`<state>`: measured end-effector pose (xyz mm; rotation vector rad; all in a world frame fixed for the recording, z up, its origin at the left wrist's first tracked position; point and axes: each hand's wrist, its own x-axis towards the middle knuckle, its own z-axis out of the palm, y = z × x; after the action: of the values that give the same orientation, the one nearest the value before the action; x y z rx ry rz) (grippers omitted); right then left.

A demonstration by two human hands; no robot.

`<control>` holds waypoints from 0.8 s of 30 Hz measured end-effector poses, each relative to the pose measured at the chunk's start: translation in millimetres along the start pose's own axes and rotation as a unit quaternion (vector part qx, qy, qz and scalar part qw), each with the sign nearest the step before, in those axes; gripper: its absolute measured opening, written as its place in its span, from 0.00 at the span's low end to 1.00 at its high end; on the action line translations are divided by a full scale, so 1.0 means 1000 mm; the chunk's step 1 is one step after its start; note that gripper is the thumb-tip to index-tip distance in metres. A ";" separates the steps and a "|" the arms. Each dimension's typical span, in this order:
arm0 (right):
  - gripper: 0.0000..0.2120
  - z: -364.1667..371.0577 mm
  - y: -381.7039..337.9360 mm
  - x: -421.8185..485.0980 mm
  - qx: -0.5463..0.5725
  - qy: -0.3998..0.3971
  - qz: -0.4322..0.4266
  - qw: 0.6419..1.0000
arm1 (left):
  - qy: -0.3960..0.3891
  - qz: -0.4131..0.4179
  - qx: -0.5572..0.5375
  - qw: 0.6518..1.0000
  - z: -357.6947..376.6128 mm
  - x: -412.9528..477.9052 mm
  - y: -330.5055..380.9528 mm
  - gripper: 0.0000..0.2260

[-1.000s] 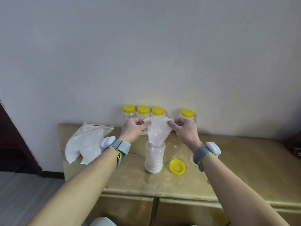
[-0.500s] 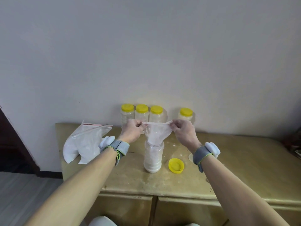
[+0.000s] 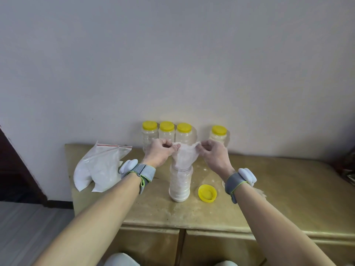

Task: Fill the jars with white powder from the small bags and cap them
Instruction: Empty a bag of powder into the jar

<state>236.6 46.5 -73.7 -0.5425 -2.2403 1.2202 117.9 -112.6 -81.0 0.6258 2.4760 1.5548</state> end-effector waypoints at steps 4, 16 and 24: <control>0.13 0.003 0.000 0.000 0.035 -0.006 -0.003 0.999 | -0.010 0.008 -0.004 1.000 0.004 -0.003 0.007 0.13; 0.05 0.014 0.005 0.002 -0.028 -0.059 -0.027 0.998 | -0.057 -0.014 -0.099 0.993 0.003 -0.006 0.001 0.14; 0.08 0.010 -0.011 0.011 -0.177 -0.084 -0.075 0.978 | -0.211 -0.023 0.048 0.976 0.015 -0.015 -0.011 0.27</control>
<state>220.7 40.7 -66.2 -0.4018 -2.6106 0.8215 133.6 -111.0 -98.8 0.8108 2.2317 1.1459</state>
